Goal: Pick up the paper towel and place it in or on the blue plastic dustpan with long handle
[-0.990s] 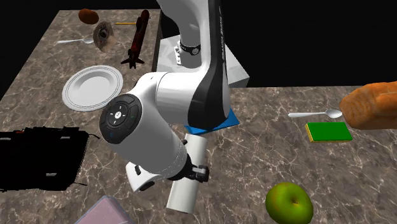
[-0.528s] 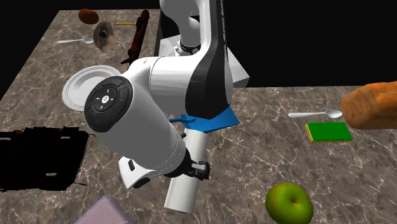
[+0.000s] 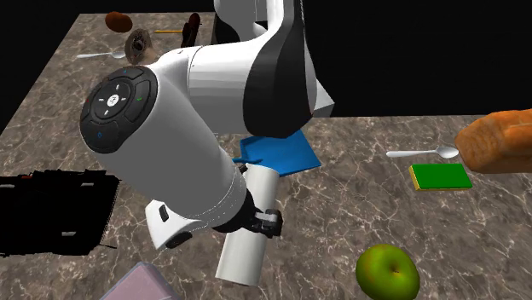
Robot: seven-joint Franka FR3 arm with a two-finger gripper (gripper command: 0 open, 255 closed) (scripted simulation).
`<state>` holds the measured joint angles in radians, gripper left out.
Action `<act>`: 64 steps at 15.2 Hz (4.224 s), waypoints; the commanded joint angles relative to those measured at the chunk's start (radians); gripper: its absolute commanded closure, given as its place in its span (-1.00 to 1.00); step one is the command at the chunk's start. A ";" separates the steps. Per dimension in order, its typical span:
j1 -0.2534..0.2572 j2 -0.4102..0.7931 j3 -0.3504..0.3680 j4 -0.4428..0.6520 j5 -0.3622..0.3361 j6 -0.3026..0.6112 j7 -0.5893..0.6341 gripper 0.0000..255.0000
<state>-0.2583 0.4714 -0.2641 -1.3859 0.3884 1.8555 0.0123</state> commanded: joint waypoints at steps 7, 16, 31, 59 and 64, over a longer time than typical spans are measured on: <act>-0.009 -0.006 -0.004 0.097 -0.009 -0.099 0.027 1.00; 0.046 -0.297 -0.022 -0.269 -0.074 -0.014 0.026 1.00; 0.058 -0.705 -0.007 -0.779 -0.182 0.116 0.057 1.00; 0.048 -0.704 -0.022 -0.803 -0.182 0.135 0.028 -1.00; 0.048 -0.704 -0.022 -0.803 -0.182 0.135 0.028 -1.00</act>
<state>-0.2103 -0.2321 -0.2863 -2.1896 0.2064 1.9918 0.0406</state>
